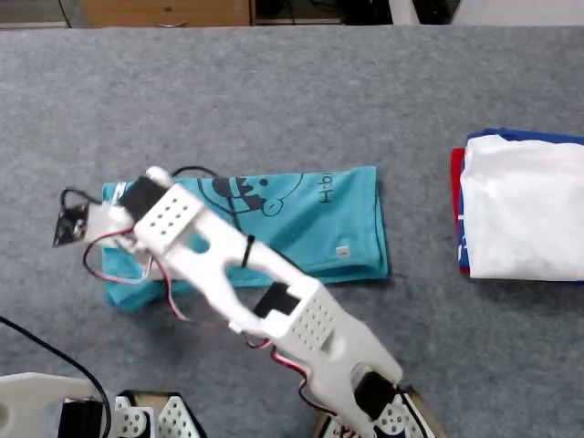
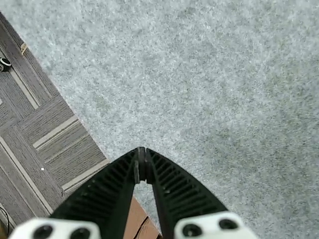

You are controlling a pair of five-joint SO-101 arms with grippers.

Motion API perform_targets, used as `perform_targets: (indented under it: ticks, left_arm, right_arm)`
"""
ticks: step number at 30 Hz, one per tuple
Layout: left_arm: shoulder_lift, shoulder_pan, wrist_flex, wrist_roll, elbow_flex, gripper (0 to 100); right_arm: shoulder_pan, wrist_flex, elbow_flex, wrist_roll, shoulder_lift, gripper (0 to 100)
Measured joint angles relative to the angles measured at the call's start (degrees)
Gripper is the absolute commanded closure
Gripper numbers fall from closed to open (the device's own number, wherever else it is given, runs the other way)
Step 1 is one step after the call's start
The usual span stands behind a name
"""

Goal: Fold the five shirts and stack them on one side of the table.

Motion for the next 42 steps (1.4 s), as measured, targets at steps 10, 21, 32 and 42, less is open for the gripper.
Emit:
perform_targets:
  ticks: [10, 21, 32, 42]
  left_arm:
    - [0.0, 0.0, 0.0, 0.0, 0.0, 98]
    - [0.0, 0.0, 0.0, 0.0, 0.0, 98]
    - [0.0, 0.0, 0.0, 0.0, 0.0, 98]
    - [0.0, 0.62, 0.0, 0.0, 0.0, 98]
  right_arm:
    - [5.98, -4.66, -0.62, 0.0, 0.62, 99.7]
    - [10.29, -3.25, -5.1, 0.7, 6.33, 80.2]
    - [11.52, -0.53, -15.65, -2.46, 6.33, 95.1]
    - [3.78, 2.9, -17.32, -2.46, 6.68, 99.6]
